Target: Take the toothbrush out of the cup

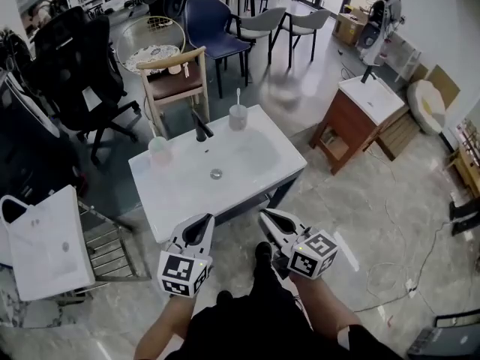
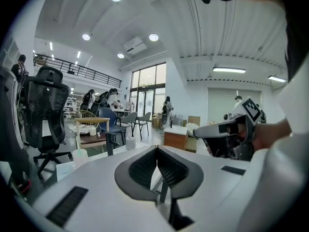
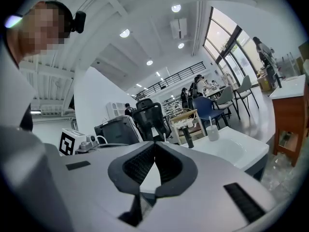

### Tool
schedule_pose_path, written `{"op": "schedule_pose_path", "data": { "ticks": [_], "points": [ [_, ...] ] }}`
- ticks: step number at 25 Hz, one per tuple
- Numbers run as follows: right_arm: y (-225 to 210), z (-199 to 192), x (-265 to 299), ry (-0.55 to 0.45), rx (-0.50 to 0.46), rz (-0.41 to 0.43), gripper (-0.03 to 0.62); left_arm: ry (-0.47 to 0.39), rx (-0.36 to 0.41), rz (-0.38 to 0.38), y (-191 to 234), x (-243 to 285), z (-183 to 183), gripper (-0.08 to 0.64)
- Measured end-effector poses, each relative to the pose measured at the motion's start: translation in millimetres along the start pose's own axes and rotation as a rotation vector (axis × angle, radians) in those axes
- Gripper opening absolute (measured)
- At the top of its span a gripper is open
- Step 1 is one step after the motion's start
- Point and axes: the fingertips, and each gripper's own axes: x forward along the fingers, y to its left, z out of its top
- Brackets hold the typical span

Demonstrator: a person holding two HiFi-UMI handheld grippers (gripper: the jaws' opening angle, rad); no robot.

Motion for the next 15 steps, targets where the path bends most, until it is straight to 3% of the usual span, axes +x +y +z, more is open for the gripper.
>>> {"op": "schedule_pose_path", "data": {
  "ticks": [7, 15],
  "points": [
    [-80, 54, 80, 0.063, -0.03, 0.169, 0.028, -0.001, -0.039, 0.17, 54, 89, 25, 0.015],
    [-157, 94, 128, 0.13, -0.044, 0.33, 0.028, 0.0, -0.074, 0.295, 75, 176, 51, 0.015]
  ]
}}
